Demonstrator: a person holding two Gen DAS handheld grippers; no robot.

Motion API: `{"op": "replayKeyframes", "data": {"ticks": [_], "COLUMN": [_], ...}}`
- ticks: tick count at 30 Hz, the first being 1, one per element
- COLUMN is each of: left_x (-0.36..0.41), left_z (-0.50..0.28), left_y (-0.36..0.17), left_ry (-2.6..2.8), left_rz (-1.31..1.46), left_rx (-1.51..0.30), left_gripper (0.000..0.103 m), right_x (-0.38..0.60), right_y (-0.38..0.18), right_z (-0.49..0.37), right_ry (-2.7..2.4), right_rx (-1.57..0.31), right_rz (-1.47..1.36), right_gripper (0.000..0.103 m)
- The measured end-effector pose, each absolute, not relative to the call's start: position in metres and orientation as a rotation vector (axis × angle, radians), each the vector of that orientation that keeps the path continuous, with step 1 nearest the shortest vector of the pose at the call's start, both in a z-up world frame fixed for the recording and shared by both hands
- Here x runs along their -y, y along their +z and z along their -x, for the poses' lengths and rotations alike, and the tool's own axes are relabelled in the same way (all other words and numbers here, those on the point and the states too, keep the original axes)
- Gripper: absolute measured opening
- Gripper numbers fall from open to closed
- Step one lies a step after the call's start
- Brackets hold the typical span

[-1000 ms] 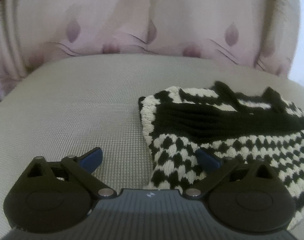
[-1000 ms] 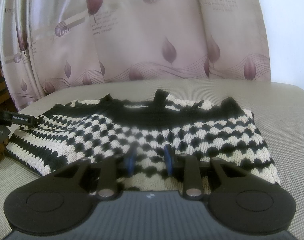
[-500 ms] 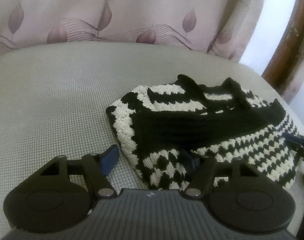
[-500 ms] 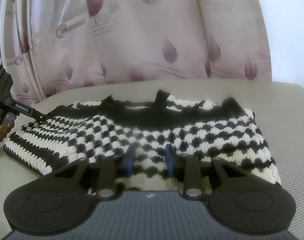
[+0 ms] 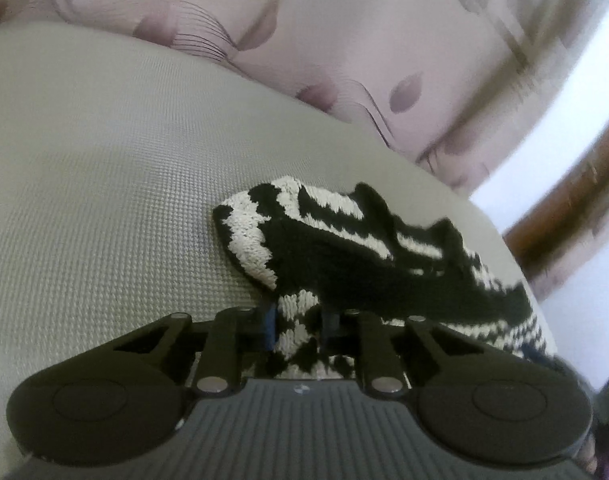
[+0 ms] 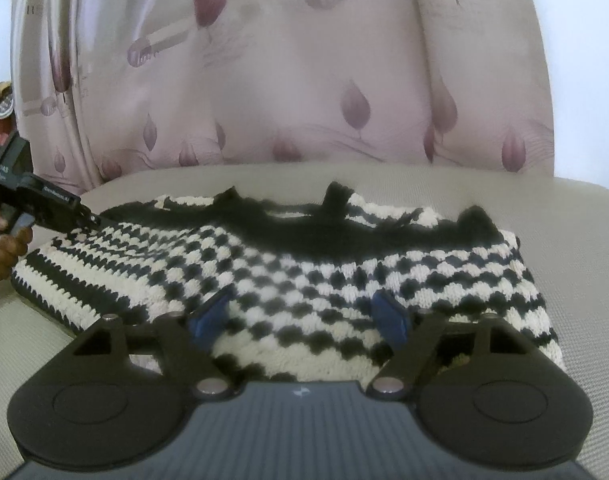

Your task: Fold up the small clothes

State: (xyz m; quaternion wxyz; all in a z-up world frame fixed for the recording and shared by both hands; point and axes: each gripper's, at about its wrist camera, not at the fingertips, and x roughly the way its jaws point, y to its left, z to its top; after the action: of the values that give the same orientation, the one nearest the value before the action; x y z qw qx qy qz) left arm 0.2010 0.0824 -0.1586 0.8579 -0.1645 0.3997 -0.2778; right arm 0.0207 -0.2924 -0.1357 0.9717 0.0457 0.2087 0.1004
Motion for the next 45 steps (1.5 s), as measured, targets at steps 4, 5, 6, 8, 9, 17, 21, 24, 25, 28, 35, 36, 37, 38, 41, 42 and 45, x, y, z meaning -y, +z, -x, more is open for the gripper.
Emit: {"op": "replayKeyframes", "data": {"ticks": [4, 5, 6, 8, 9, 17, 21, 24, 25, 28, 35, 36, 37, 38, 41, 42, 45], "left_x": [-0.067, -0.060, -0.052, -0.030, -0.016, 0.087, 0.117, 0.124, 0.120, 0.107, 0.099, 0.097, 0.094, 0.087, 0.068, 0.062, 0.046], "left_z": [-0.182, -0.178, -0.172, -0.161, -0.155, -0.129, -0.126, -0.133, -0.134, -0.136, -0.142, -0.140, -0.136, -0.130, -0.115, -0.110, -0.097], "left_y": [-0.132, -0.123, -0.112, -0.092, -0.081, -0.067, -0.093, -0.115, -0.119, -0.125, -0.124, -0.121, -0.116, -0.109, -0.088, -0.081, -0.082], "left_ry": [-0.511, -0.510, -0.517, -0.541, -0.558, -0.662, -0.700, -0.769, -0.794, -0.872, -0.974, -0.990, -1.008, -1.030, -1.049, -1.024, -0.931], "left_rz": [0.405, 0.417, 0.422, 0.417, 0.416, 0.422, 0.467, 0.524, 0.535, 0.612, 0.722, 0.741, 0.755, 0.762, 0.722, 0.686, 0.571], "left_rx": [-0.811, -0.808, -0.804, -0.799, -0.799, -0.888, -0.954, -0.978, -0.973, -0.944, -0.957, -0.947, -0.922, -0.893, -0.781, -0.732, -0.661], "left_gripper": [0.018, 0.018, 0.018, 0.018, 0.018, 0.018, 0.018, 0.019, 0.020, 0.030, 0.033, 0.033, 0.033, 0.033, 0.046, 0.049, 0.062], "right_x": [0.297, 0.300, 0.303, 0.306, 0.308, 0.321, 0.330, 0.337, 0.340, 0.345, 0.335, 0.333, 0.331, 0.330, 0.330, 0.332, 0.333], "right_y": [-0.135, -0.135, -0.134, -0.133, -0.132, -0.122, -0.121, -0.124, -0.125, -0.127, -0.125, -0.125, -0.126, -0.126, -0.128, -0.129, -0.131], "right_z": [-0.014, -0.013, -0.012, -0.009, -0.007, 0.018, 0.027, 0.030, 0.031, 0.031, 0.010, 0.006, 0.002, 0.000, -0.004, -0.008, -0.024], "right_ry": [0.202, 0.209, 0.210, 0.216, 0.221, 0.289, 0.320, 0.356, 0.373, 0.411, 0.467, 0.470, 0.470, 0.467, 0.468, 0.471, 0.446], "right_rx": [-0.377, -0.366, -0.361, -0.355, -0.348, -0.308, -0.301, -0.301, -0.301, -0.302, -0.342, -0.356, -0.368, -0.378, -0.389, -0.399, -0.439], "right_rz": [-0.121, -0.138, -0.156, -0.183, -0.197, -0.352, -0.427, -0.523, -0.563, -0.643, -0.707, -0.722, -0.731, -0.738, -0.781, -0.810, -0.866], "right_gripper": [0.078, 0.078, 0.078, 0.078, 0.078, 0.078, 0.078, 0.079, 0.079, 0.079, 0.080, 0.080, 0.080, 0.080, 0.080, 0.080, 0.080]}}
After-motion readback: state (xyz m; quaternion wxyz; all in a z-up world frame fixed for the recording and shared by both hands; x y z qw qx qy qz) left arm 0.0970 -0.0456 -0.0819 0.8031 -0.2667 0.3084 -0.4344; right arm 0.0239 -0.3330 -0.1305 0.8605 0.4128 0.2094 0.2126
